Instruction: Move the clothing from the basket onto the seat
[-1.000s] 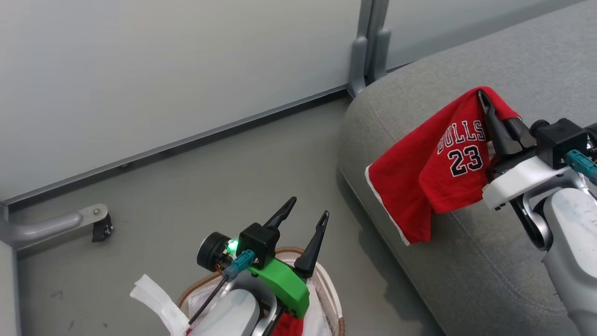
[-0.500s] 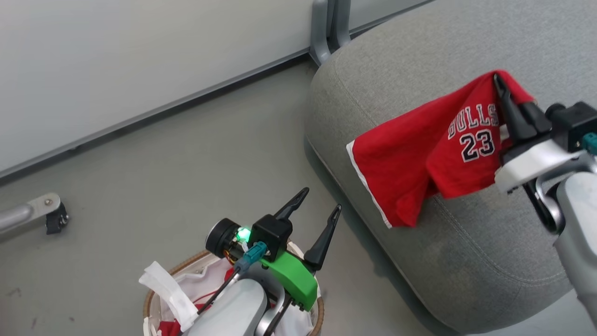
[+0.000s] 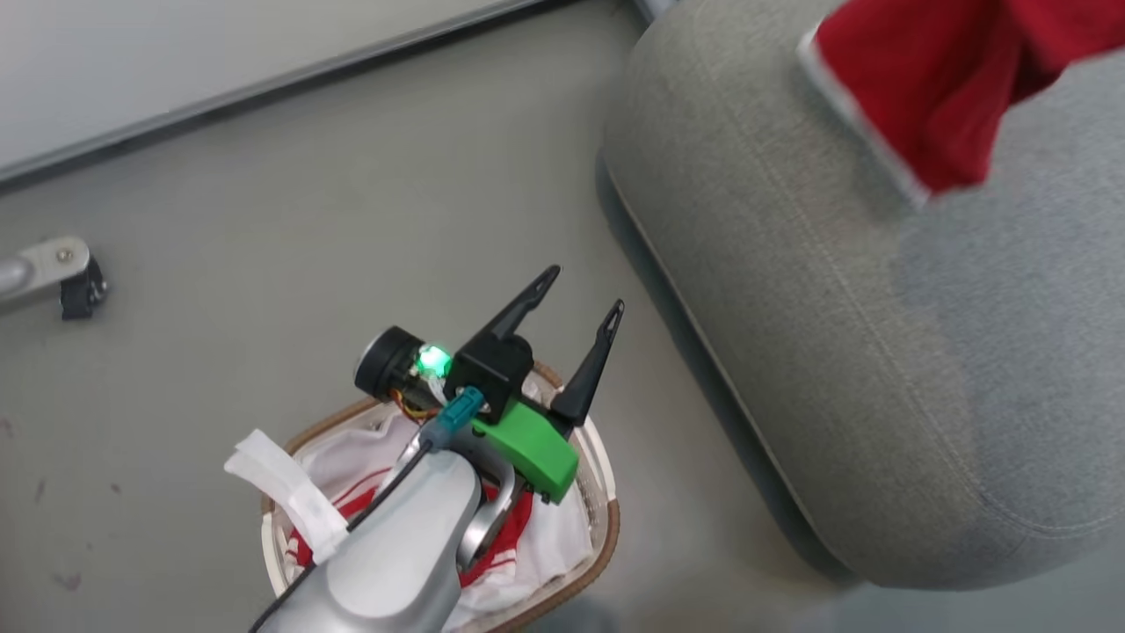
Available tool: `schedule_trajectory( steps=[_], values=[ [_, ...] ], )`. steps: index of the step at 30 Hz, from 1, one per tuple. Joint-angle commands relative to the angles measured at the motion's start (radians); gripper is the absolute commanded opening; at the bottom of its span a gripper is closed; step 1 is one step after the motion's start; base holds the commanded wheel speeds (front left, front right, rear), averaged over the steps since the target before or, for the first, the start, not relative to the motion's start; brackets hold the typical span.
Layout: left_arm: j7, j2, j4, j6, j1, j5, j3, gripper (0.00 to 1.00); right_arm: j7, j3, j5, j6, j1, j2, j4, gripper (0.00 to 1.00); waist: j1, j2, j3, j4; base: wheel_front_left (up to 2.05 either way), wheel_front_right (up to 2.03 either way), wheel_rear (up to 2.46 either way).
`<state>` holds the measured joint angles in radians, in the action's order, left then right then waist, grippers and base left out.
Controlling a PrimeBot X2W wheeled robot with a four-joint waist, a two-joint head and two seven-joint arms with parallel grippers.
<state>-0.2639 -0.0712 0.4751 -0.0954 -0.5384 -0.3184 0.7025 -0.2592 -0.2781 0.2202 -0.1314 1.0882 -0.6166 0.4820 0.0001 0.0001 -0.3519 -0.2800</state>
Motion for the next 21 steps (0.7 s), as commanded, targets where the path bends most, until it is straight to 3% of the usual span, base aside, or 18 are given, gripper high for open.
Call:
schedule_trajectory(
  steps=[1,5,10,21],
  values=[
    [-0.001,-0.007,-0.010,0.003,-0.029,0.005,-0.009,1.00,0.005,-0.002,0.005,0.001,0.047,-0.018,0.013,0.00,-0.0001,-0.0001,-0.107,0.068,0.00,0.00,0.00],
    [-0.001,-0.014,-0.041,0.011,-0.066,0.022,-0.023,1.00,0.018,-0.008,-0.007,0.001,0.171,-0.060,0.077,0.00,-0.0001,-0.0001,-0.190,0.096,0.00,0.00,0.00],
    [-0.001,-0.023,-0.066,0.019,-0.097,0.041,-0.033,1.00,0.012,0.011,-0.008,0.001,0.226,-0.063,0.185,0.00,-0.0001,-0.0001,-0.273,0.121,0.00,0.00,0.00],
    [-0.001,-0.040,-0.085,0.029,-0.090,0.044,-0.055,1.00,-0.007,0.084,-0.012,0.001,0.067,0.035,0.385,0.00,-0.0001,-0.0001,-0.341,0.135,0.00,0.00,0.00]
  ],
)
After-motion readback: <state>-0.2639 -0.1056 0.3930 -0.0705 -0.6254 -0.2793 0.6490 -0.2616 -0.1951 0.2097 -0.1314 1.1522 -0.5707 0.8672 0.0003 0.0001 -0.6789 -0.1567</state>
